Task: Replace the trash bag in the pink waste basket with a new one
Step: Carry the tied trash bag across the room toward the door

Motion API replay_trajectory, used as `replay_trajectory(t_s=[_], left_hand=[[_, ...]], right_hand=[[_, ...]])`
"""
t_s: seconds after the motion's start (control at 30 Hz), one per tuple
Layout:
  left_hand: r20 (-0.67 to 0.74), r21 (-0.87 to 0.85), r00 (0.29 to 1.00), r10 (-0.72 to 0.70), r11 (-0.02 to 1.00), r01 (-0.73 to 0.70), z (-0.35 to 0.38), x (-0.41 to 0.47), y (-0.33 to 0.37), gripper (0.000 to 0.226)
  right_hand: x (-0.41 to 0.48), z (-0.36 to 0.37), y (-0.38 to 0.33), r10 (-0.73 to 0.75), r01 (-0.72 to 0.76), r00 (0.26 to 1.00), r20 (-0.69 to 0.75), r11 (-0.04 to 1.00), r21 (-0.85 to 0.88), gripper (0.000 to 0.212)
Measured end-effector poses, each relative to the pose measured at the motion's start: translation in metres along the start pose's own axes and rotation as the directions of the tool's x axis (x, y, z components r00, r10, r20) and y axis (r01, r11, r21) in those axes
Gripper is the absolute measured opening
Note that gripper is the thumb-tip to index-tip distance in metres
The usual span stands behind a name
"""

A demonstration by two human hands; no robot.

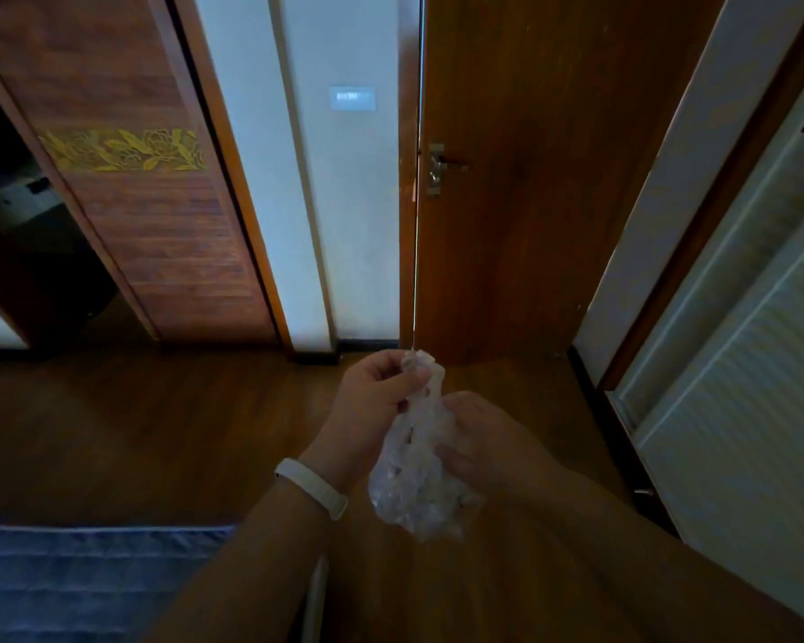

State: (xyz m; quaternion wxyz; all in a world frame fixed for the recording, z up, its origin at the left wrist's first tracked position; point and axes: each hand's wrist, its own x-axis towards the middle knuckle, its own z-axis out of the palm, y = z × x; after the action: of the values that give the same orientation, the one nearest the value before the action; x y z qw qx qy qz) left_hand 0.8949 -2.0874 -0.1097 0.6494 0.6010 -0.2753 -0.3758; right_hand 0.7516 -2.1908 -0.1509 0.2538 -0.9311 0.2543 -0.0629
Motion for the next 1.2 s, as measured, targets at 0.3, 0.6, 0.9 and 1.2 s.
replay_trajectory(t_s=[0.3,0.6,0.9,1.2], left_hand=[[0.006,-0.06,1.0,-0.012,0.998,0.013,-0.082,0.119,0.038,0.017],[-0.026,-0.16,0.997,-0.076,0.985,0.071,-0.13,0.213,0.036,0.014],[-0.13,-0.18,0.986,-0.107,0.98,0.083,-0.158,0.357,0.031,0.018],[-0.125,-0.152,0.987,-0.106,0.985,0.087,-0.178,0.481,0.053,0.012]], right_hand=[[0.138,0.002,-0.026,-0.006,0.005,1.0,-0.027,1.0,-0.016,0.047],[0.255,0.02,-0.029,-0.032,0.031,0.999,0.022,0.999,0.028,0.051],[0.409,0.006,0.01,-0.099,0.097,0.989,0.113,0.995,0.021,0.05],[0.539,-0.011,0.04,-0.153,0.148,0.983,0.101,0.987,0.059,0.053]])
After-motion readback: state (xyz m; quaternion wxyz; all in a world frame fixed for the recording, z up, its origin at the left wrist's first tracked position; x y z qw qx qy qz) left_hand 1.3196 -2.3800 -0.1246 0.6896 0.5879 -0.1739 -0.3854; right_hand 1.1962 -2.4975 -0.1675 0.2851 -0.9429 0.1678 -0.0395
